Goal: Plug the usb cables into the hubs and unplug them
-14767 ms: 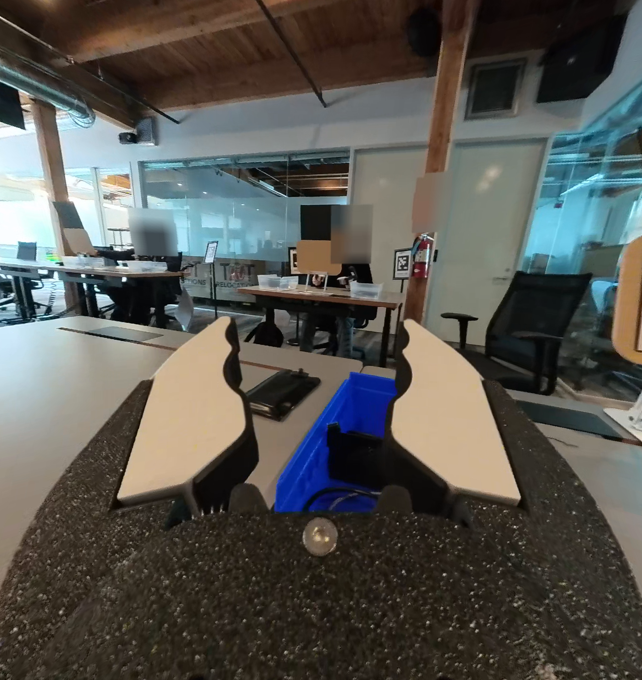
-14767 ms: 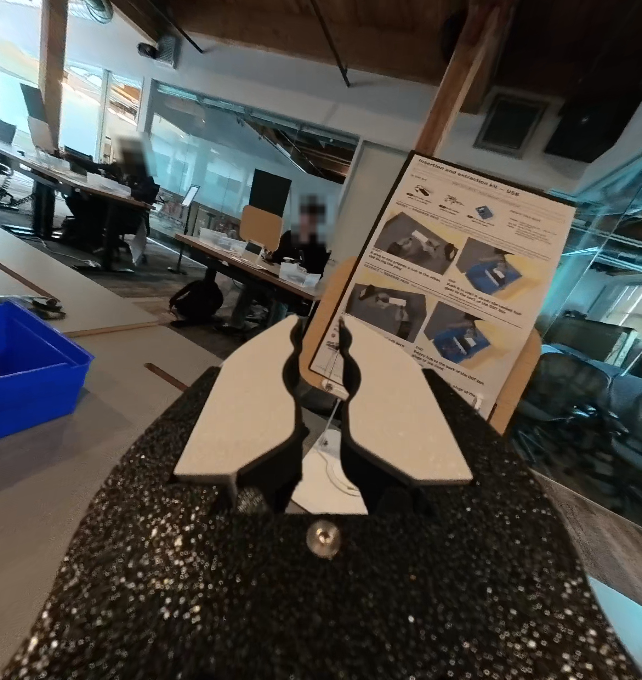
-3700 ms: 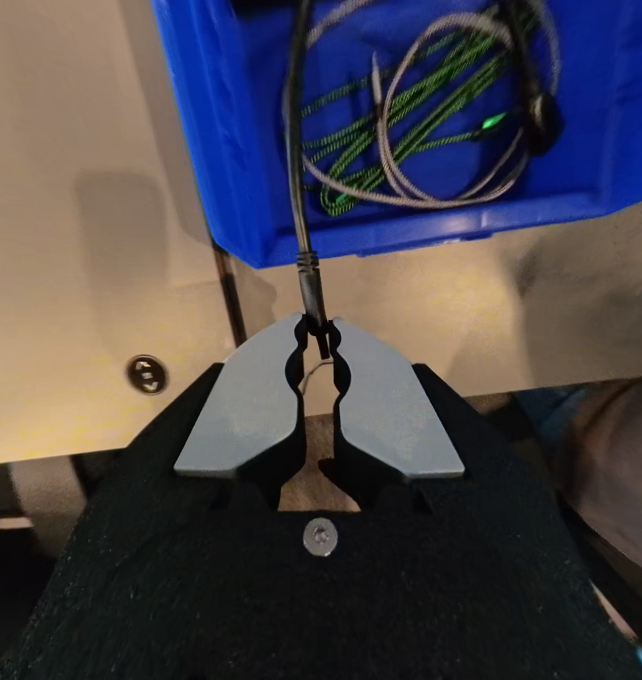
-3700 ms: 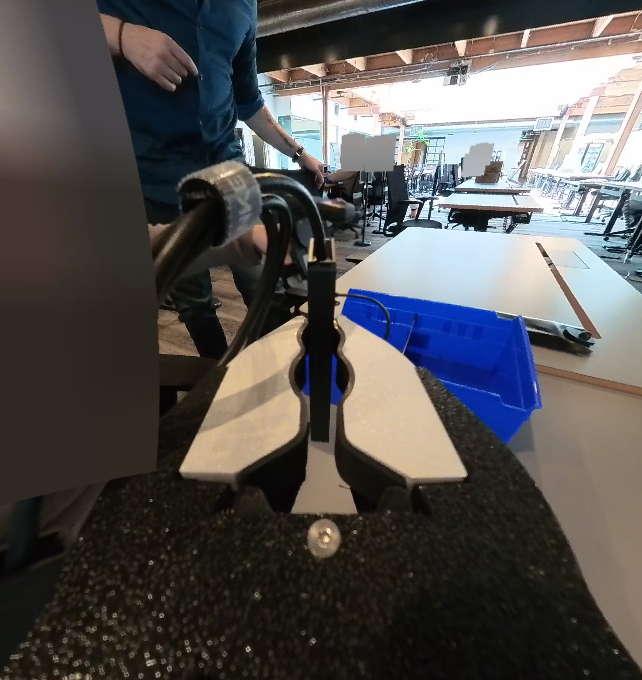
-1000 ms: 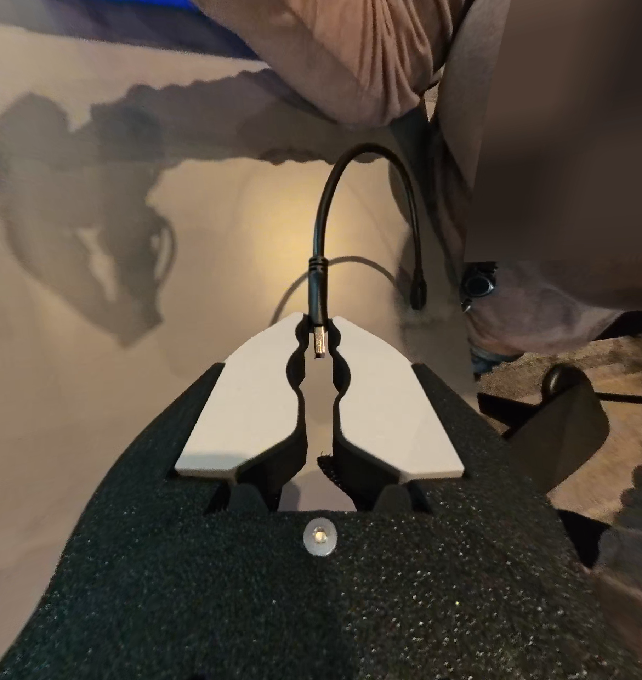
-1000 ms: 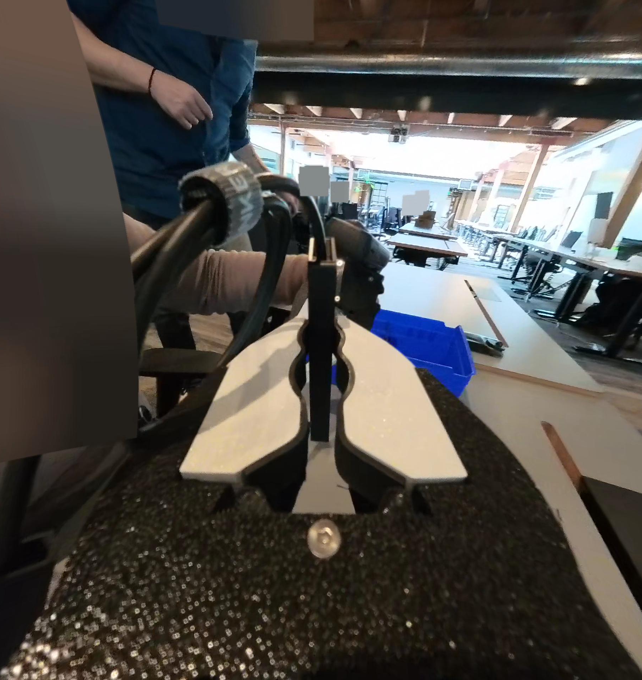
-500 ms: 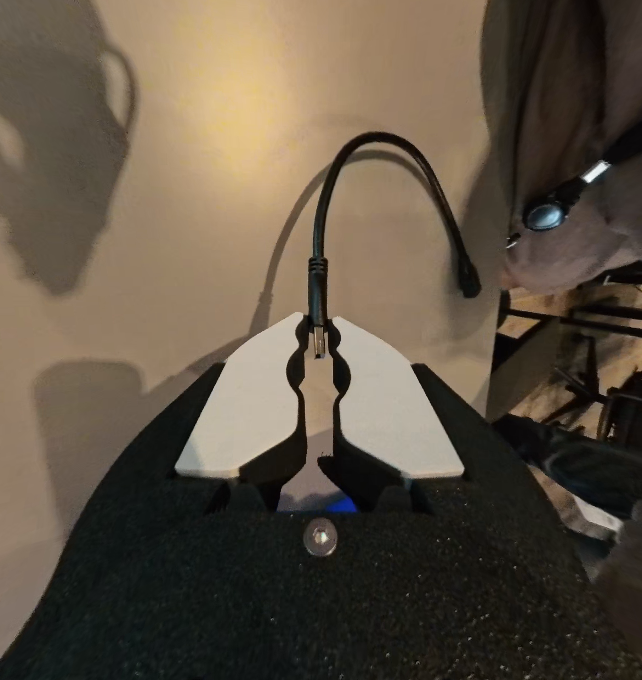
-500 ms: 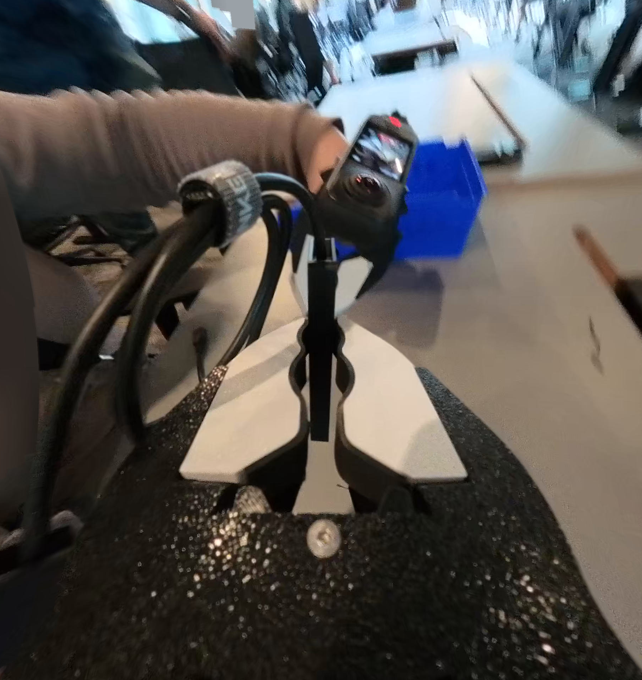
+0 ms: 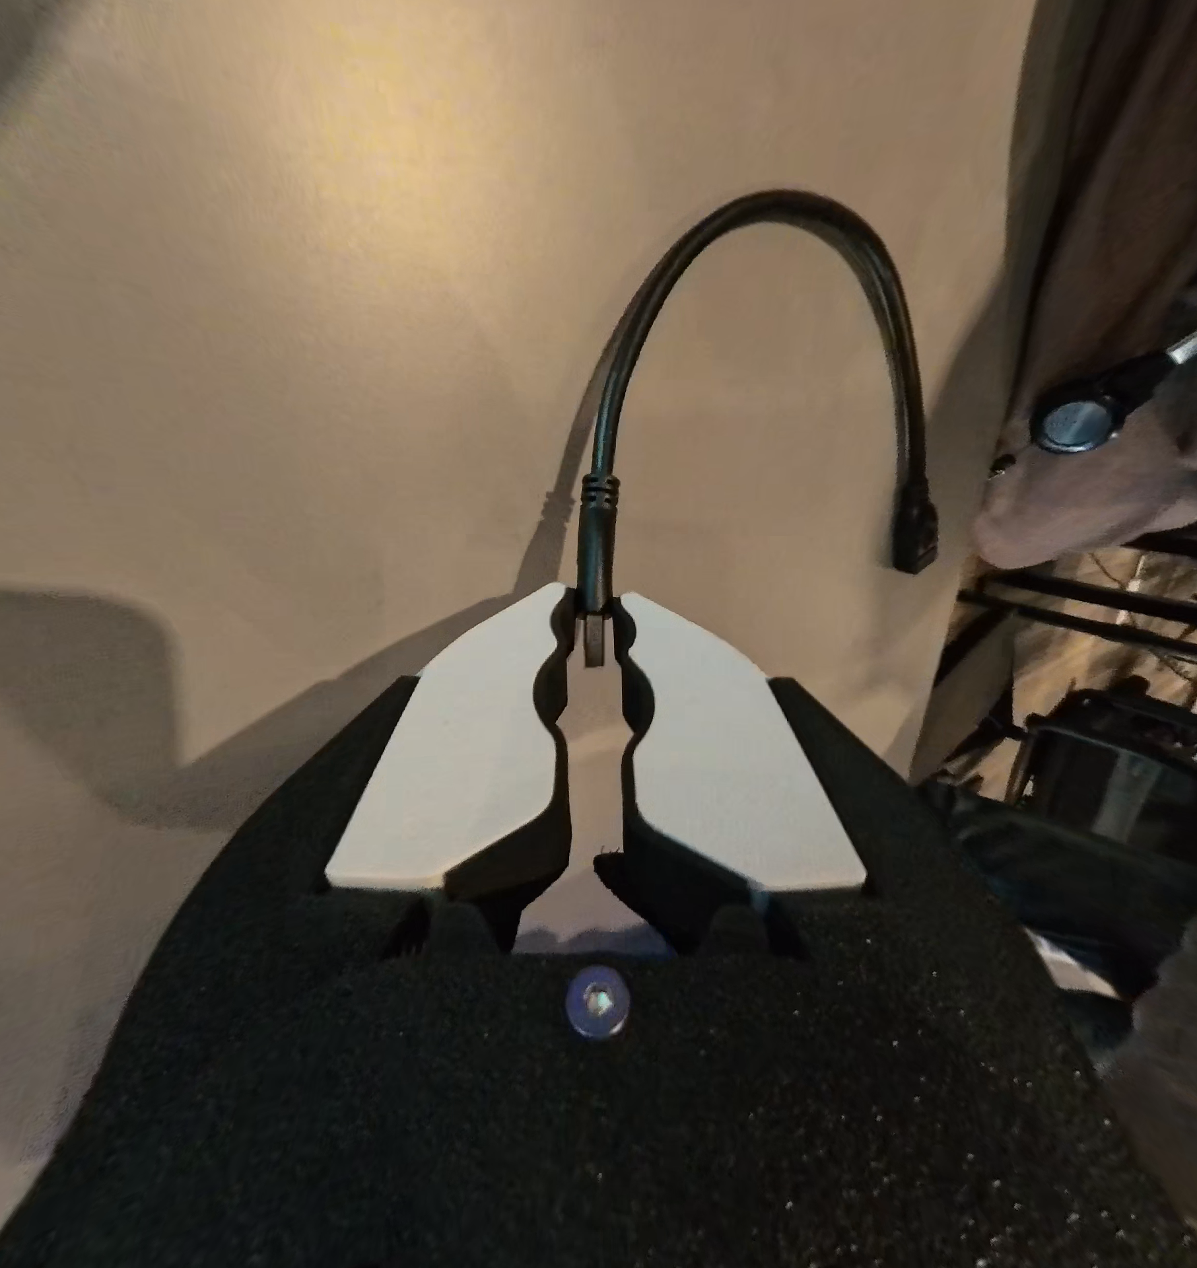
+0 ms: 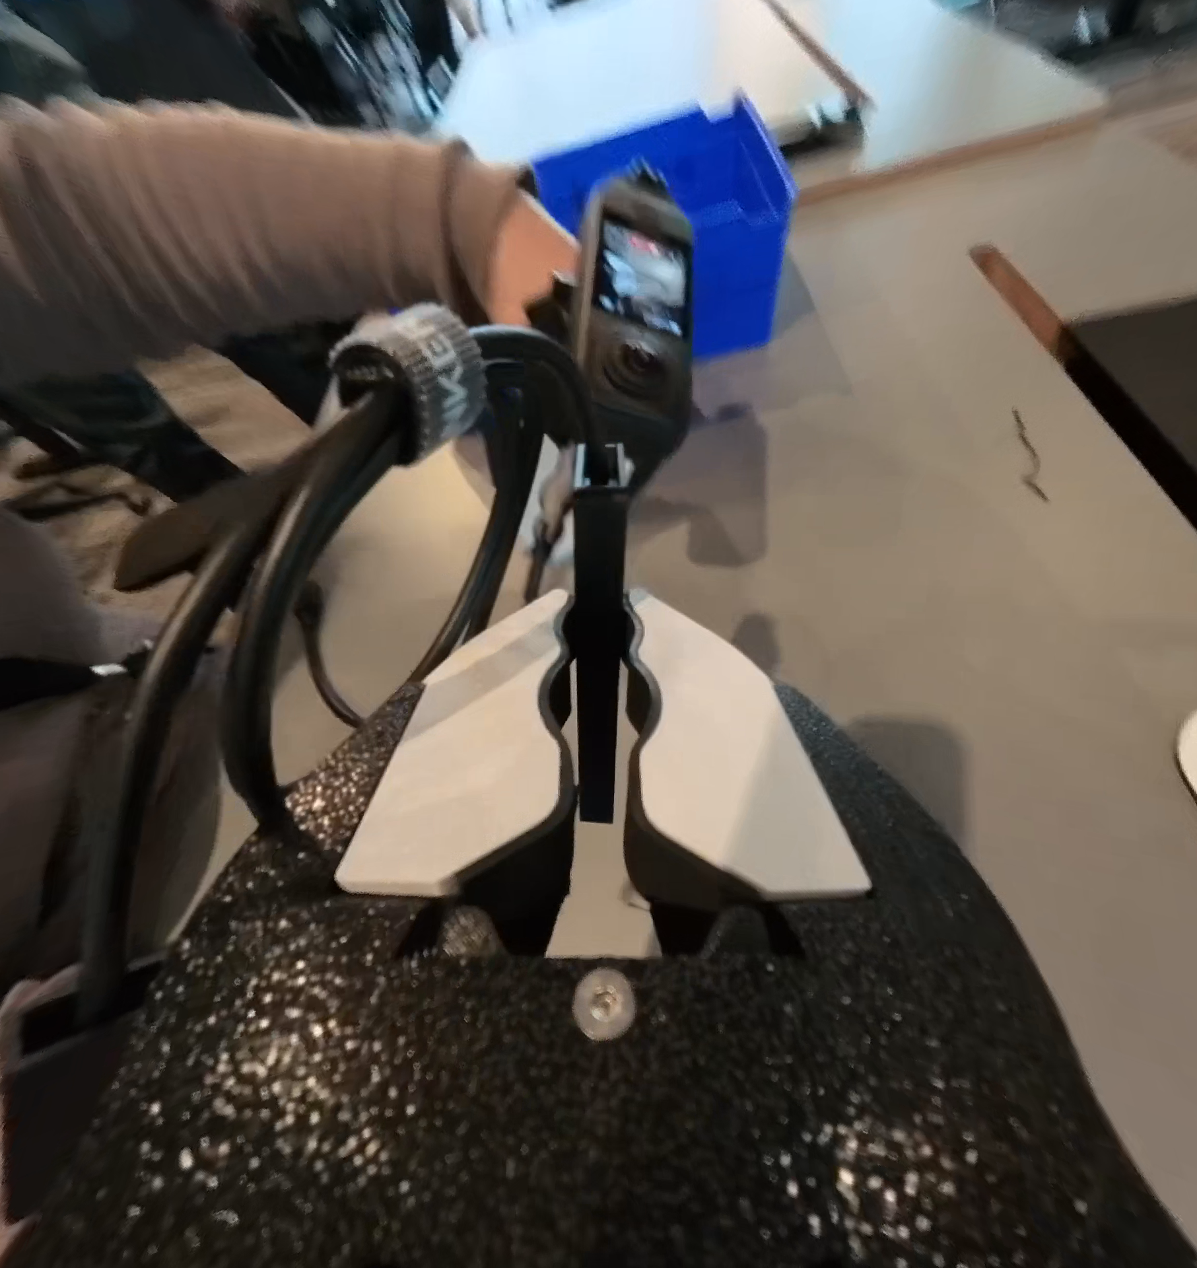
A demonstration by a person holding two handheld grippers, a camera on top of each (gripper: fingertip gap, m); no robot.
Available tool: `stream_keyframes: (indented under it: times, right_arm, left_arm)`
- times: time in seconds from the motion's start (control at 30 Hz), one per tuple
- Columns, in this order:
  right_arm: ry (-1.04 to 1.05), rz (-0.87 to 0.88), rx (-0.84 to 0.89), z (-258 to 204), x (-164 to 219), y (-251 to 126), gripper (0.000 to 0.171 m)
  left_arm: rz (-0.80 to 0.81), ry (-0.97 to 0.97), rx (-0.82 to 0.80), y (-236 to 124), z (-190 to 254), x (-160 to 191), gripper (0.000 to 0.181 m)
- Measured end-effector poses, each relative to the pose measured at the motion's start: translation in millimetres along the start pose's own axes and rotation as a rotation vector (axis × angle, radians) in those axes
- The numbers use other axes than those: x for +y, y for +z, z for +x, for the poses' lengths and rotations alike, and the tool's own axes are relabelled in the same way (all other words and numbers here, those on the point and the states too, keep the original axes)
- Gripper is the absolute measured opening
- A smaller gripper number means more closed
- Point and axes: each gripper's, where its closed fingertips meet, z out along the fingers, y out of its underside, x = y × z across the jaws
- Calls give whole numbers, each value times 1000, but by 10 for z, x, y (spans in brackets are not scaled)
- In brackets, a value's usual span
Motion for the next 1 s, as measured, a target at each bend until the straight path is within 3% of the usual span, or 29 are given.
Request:
stream_keyframes:
  times: [0.23,0.37,0.5,0.6,0.7,0.83,0.9,1.0]
  right_arm:
    - [53,-167,60,97,179,148,10]
    - [88,-329,155,254,396,231,10]
    - [89,-396,204,302,446,268,10]
    - [101,-513,321,414,556,205,10]
    - [149,-654,406,506,711,160,10]
    - [190,-735,399,528,817,267,10]
    - [195,-771,393,531,863,318,10]
    - [180,-810,391,534,906,375,10]
  left_arm:
    - [93,-59,21,56,-50,-44,14]
    - [150,-104,2,-5,-50,-82,37]
    - [267,-152,-136,-207,-39,-97,66]
    - [478,-204,-276,-434,102,-218,74]
    - [660,-372,-523,-590,166,-251,77]
    - [793,-641,-630,-319,289,-206,79]
    - [844,-748,-599,-127,308,-249,74]
    - [797,-864,-587,77,280,-258,74]
